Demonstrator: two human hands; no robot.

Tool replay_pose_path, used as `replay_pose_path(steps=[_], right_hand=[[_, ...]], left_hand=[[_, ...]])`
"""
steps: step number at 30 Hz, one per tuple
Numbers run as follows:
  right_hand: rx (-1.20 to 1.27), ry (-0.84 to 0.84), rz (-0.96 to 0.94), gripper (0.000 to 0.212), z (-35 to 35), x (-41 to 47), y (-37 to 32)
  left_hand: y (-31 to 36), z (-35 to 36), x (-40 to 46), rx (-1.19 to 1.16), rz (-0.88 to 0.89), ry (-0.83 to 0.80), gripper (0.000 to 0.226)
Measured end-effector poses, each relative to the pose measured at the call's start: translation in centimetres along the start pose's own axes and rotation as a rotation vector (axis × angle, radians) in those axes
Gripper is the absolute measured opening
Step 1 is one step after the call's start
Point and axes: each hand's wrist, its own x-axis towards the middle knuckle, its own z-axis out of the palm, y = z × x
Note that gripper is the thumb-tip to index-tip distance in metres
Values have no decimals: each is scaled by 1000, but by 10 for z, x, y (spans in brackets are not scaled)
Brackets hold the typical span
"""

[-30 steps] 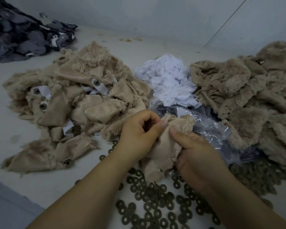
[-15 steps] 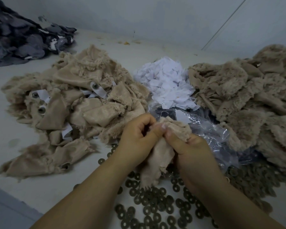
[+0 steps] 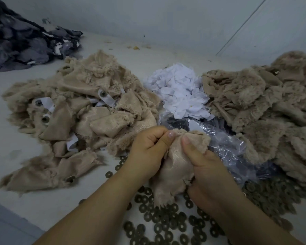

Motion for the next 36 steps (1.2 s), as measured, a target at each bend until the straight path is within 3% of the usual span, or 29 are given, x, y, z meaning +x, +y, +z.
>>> replay_pose_path(steps=[4, 14, 36], right_hand=[[-16, 6, 58, 27, 1, -1, 1], [132, -56, 233, 36, 4, -3, -3], [55, -55, 164, 35, -1, -4, 2]], left_hand=[[3, 1, -1, 11, 15, 4, 42], [3, 5, -2, 1, 29, 8, 41], [2, 0, -1, 17, 43, 14, 40]])
